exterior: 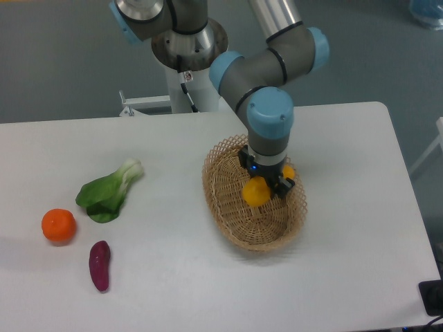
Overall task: Place the mango in the basket
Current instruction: 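Lower the held mango into the basket, then open the gripper to release the mango inside the basket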
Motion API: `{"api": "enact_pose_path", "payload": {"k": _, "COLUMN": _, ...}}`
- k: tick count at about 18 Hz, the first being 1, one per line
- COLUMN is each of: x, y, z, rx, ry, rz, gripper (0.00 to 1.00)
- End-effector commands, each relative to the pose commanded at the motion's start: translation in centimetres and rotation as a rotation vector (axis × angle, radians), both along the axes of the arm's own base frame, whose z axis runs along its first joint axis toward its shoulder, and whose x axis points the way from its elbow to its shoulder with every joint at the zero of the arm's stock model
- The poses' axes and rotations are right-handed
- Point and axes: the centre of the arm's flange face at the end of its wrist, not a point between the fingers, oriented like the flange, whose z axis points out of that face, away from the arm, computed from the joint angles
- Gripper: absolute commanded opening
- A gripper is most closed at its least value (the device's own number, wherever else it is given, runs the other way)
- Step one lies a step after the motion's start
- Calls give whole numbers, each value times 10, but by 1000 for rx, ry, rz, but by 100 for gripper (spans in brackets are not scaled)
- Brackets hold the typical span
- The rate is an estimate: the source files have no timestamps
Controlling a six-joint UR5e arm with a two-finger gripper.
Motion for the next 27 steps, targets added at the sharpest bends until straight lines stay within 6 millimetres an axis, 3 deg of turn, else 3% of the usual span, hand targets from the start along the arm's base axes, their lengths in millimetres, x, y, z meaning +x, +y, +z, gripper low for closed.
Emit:
{"api": "enact_pose_path", "payload": {"k": 6, "x": 39, "y": 4, "z": -11, "rx": -26, "ry": -17, "rz": -36, "gripper": 57}}
{"api": "enact_pose_path", "payload": {"k": 8, "x": 37, "y": 6, "z": -9, "rx": -11, "ry": -1, "rz": -34, "gripper": 62}}
{"api": "enact_pose_path", "payload": {"k": 13, "x": 36, "y": 7, "z": -8, "rx": -6, "ry": 5, "rz": -31, "gripper": 91}}
{"api": "enact_pose_path", "payload": {"k": 17, "x": 33, "y": 8, "z": -6, "rx": -2, "ry": 11, "rz": -29, "gripper": 100}}
{"api": "enact_pose_path", "payload": {"k": 21, "x": 25, "y": 5, "z": -4, "rx": 4, "ry": 13, "rz": -16, "gripper": 100}}
{"api": "enact_pose_path", "payload": {"k": 24, "x": 2, "y": -8, "z": 3, "rx": 38, "ry": 46, "rz": 33, "gripper": 100}}
{"api": "enact_pose_path", "payload": {"k": 27, "x": -4, "y": -6, "z": 5, "rx": 57, "ry": 76, "rz": 38, "gripper": 100}}
